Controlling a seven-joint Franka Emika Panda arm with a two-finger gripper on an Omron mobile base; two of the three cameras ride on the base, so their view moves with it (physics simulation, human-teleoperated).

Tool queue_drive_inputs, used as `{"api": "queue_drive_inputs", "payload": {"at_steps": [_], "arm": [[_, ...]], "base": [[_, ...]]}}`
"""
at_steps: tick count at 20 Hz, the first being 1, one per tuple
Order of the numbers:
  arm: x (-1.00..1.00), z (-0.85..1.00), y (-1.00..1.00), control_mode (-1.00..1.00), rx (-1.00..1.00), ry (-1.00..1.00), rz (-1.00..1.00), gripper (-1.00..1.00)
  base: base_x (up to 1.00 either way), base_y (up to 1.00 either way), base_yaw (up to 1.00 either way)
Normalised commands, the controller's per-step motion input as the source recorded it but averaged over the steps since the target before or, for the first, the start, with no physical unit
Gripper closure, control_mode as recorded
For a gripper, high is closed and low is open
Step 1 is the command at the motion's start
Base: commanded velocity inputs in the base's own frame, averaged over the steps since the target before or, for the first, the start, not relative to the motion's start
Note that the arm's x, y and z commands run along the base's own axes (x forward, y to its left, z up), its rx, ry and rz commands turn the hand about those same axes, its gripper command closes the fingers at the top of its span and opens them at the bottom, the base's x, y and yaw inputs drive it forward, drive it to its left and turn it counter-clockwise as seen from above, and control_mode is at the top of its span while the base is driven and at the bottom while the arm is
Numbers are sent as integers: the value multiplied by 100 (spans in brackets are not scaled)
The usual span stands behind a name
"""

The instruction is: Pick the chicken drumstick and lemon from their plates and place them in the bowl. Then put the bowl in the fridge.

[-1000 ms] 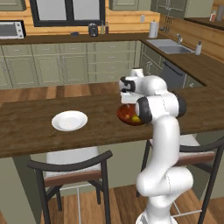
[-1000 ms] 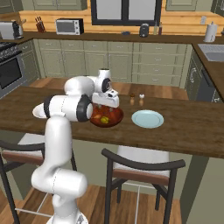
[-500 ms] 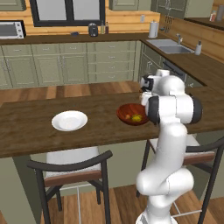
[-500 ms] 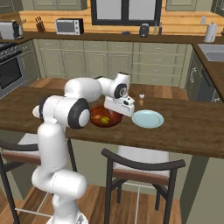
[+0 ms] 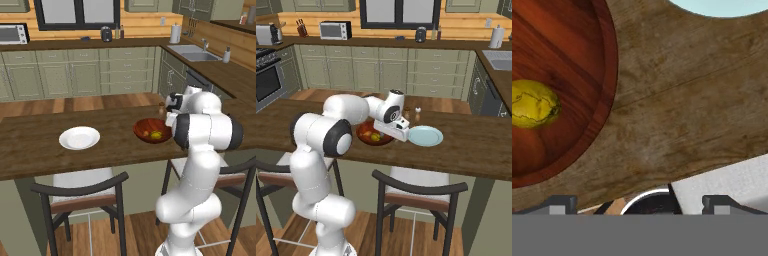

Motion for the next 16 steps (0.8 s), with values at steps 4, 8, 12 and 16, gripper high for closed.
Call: {"api": "queue_drive_inputs", "payload": {"at_steps": [4,8,12,16], "arm": [[11,0,0,-100,4,0,-3,-100],[46,-1,0,-100,8,0,-5,-100],[42,-8,0,-100,8,0,-7,-100],[20,-27,0,-100,6,0,-3,-100]], "base": [[0,0,0],[0,0,0],[0,0,0],[0,0,0]]}}
